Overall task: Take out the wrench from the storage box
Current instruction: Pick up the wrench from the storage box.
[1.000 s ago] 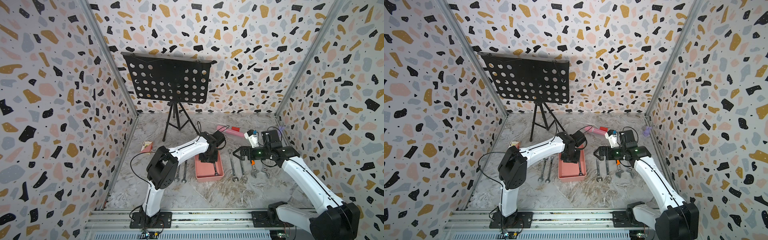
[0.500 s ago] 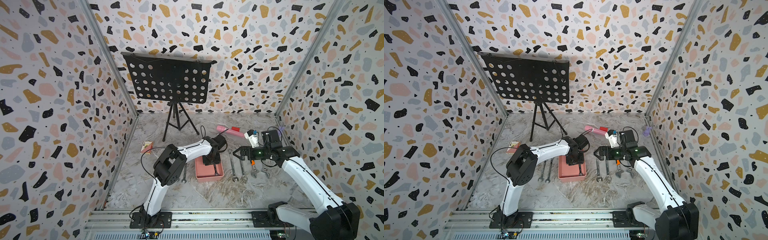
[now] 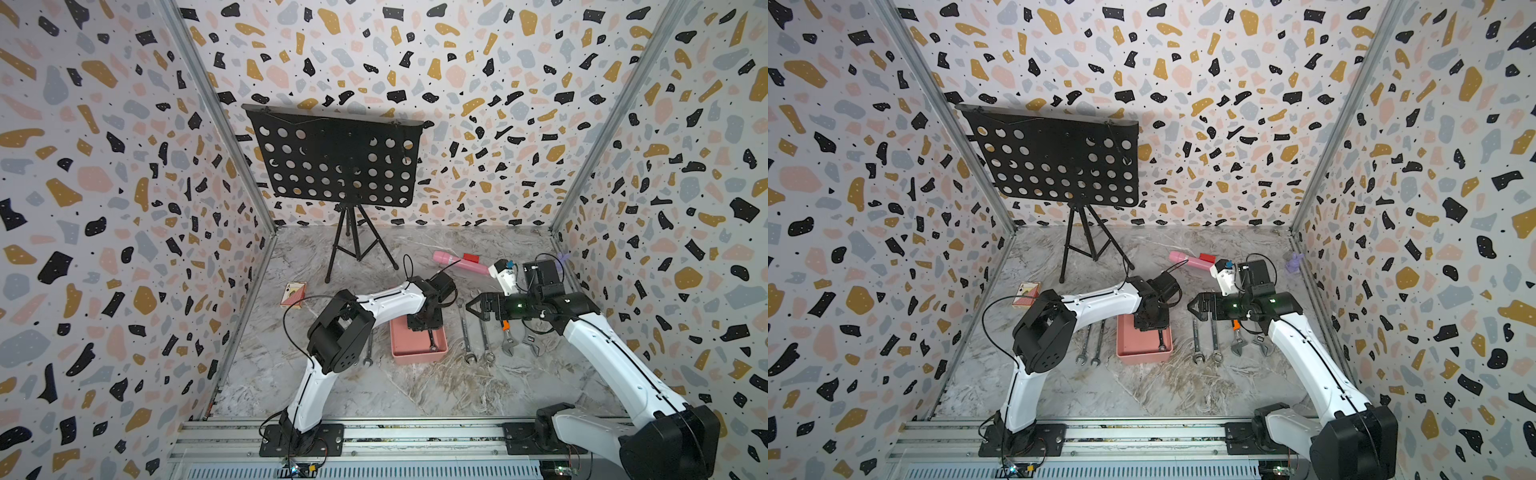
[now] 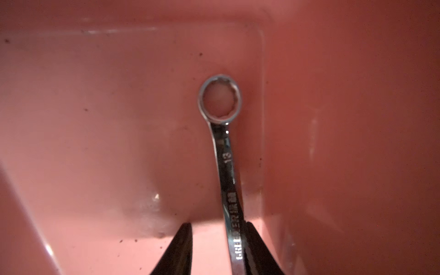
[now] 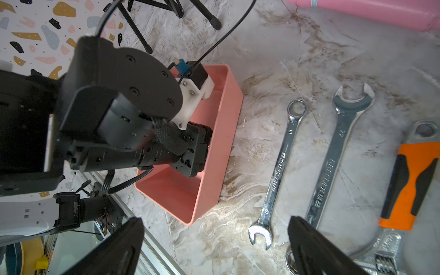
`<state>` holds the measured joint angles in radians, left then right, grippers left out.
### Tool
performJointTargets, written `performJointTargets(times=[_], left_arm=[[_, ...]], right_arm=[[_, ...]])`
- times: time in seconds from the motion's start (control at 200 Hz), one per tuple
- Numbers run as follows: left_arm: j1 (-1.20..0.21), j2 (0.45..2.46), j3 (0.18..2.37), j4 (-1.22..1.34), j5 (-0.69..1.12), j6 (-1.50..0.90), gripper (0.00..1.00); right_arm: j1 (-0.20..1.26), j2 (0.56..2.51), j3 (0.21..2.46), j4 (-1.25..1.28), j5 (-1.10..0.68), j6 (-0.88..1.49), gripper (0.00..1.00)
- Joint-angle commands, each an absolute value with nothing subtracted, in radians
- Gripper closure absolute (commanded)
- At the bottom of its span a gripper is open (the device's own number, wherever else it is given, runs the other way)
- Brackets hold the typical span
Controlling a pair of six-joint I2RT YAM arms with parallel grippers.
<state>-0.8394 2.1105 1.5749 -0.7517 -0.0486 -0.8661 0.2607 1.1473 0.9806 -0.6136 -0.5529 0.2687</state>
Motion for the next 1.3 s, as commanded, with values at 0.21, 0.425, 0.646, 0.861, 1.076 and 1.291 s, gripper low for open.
performJointTargets(times=[0.21, 0.425, 0.646, 0.861, 1.076, 1.291], left_arm=[[-0.798, 2.057, 1.466, -0.906, -0.17, -0.743, 0.64], [-0.798, 2.031, 1.542, -0.922, -0.147, -0.759, 0.6], [-0.796, 2.046, 1.529, -0.867, -0.041, -0.845, 0.56], [-0.796, 2.09, 1.575, -0.864, -0.039, -0.871, 0.55], [-0.796, 2.114, 1.517, -0.862, -0.03, -0.871, 0.56], [-0.795, 2.127, 1.507, -0.85, -0.023, -0.805, 0.64]], right_arm=[[0.256, 1.137, 0.982, -0.624, -0.554, 0.263, 0.0], [0.256, 1.137, 0.983, -0.622, -0.557, 0.264, 0.0], [0.255, 1.138, 0.983, -0.621, -0.557, 0.265, 0.0], [0.255, 1.137, 0.977, -0.621, -0.558, 0.263, 0.0], [0.255, 1.14, 0.976, -0.621, -0.555, 0.256, 0.0], [0.255, 1.146, 0.978, -0.621, -0.557, 0.249, 0.0]])
